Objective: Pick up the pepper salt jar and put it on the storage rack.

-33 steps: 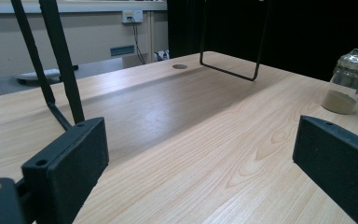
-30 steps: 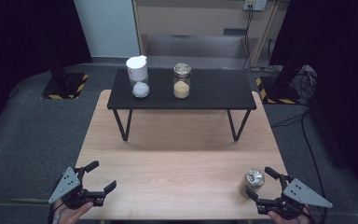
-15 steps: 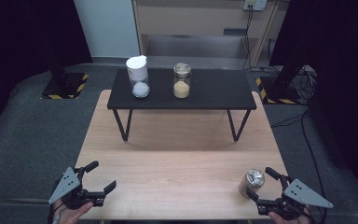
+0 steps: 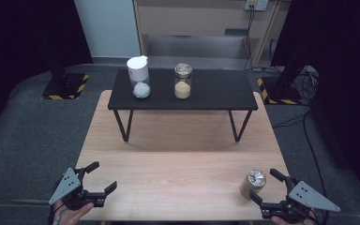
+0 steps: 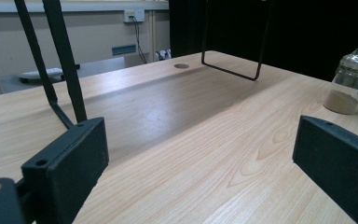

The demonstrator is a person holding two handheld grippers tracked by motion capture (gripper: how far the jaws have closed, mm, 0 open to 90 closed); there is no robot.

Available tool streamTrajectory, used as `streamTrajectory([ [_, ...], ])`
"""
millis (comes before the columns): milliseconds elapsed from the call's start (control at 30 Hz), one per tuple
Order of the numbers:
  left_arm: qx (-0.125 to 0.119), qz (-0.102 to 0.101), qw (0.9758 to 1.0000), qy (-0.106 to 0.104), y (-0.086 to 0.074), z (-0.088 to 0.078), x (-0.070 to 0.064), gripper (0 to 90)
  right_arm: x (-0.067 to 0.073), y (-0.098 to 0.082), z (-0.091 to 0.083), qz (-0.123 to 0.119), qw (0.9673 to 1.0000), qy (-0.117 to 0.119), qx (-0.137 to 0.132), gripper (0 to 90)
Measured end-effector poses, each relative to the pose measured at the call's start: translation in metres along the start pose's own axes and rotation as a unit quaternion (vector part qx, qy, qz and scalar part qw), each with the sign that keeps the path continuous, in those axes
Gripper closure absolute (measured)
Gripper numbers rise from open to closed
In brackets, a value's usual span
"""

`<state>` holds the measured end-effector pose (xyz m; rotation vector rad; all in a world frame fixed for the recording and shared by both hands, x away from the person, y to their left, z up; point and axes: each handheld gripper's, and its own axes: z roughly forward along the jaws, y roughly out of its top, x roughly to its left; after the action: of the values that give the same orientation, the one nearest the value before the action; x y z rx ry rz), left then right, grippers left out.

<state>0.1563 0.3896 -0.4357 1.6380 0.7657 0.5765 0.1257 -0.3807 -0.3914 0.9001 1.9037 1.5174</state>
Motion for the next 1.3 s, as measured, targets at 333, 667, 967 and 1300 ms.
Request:
streamTrajectory([
  [333,0.001,-0.002,1.0,0.002,0.0,0.0,0.0,2.3,-0.003,0.008,-0.008,0.012,0.9998,-0.009,0.011,3.4],
  [667,0.002,-0.003,1.0,0.003,0.0,0.0,0.0,2.3,-0.009,0.007,-0.01,0.013,0.9992,-0.018,0.033,3.5],
  [967,0.002,-0.003,1.0,0.004,0.0,0.0,0.0,2.3,-0.017,0.0,-0.006,0.017,0.998,-0.013,0.059,3.9],
  [1300,0.003,-0.003,1.0,0.004,0.0,0.0,0.0,2.3,-0.027,-0.004,0.005,0.008,0.9962,-0.011,0.086,5.0],
])
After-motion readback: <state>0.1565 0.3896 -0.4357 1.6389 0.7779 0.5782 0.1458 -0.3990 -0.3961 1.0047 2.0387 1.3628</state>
